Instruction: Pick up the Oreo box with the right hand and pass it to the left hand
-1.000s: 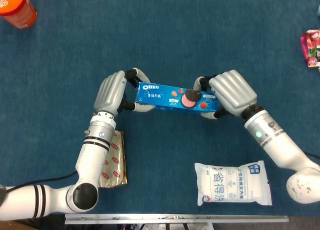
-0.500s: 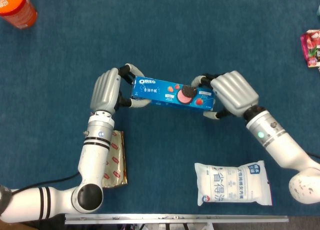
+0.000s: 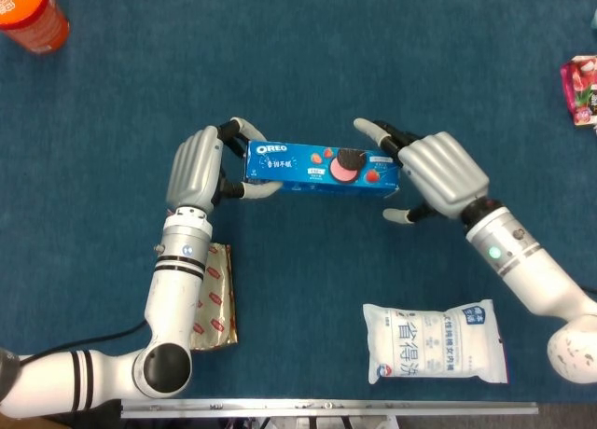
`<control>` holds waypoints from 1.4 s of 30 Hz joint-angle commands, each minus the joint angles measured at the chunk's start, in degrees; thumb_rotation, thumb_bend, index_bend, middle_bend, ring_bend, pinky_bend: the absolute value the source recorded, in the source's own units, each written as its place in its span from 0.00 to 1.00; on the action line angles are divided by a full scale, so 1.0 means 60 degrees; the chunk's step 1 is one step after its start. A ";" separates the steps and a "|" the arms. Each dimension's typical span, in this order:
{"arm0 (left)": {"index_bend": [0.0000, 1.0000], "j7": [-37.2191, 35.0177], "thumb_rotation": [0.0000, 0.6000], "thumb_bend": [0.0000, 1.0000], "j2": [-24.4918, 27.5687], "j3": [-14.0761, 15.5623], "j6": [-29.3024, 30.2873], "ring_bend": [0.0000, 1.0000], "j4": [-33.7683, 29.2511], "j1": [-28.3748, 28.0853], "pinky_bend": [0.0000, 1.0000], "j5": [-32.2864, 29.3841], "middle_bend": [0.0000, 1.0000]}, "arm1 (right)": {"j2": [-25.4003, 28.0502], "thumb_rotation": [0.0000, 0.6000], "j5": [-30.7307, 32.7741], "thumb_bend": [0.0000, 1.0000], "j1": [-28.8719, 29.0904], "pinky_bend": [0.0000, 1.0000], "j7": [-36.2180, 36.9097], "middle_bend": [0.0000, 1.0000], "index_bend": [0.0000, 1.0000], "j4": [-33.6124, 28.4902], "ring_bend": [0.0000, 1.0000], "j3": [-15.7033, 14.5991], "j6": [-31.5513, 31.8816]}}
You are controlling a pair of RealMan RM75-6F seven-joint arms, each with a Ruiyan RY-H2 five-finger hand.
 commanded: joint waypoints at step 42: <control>0.88 0.0292 1.00 0.07 0.0049 -0.0001 0.0095 0.78 -0.0219 0.0300 0.90 0.0152 0.94 | 0.1250 1.00 -0.1370 0.00 -0.0740 0.53 -0.0149 0.10 0.00 -0.1030 0.24 -0.0436 0.0650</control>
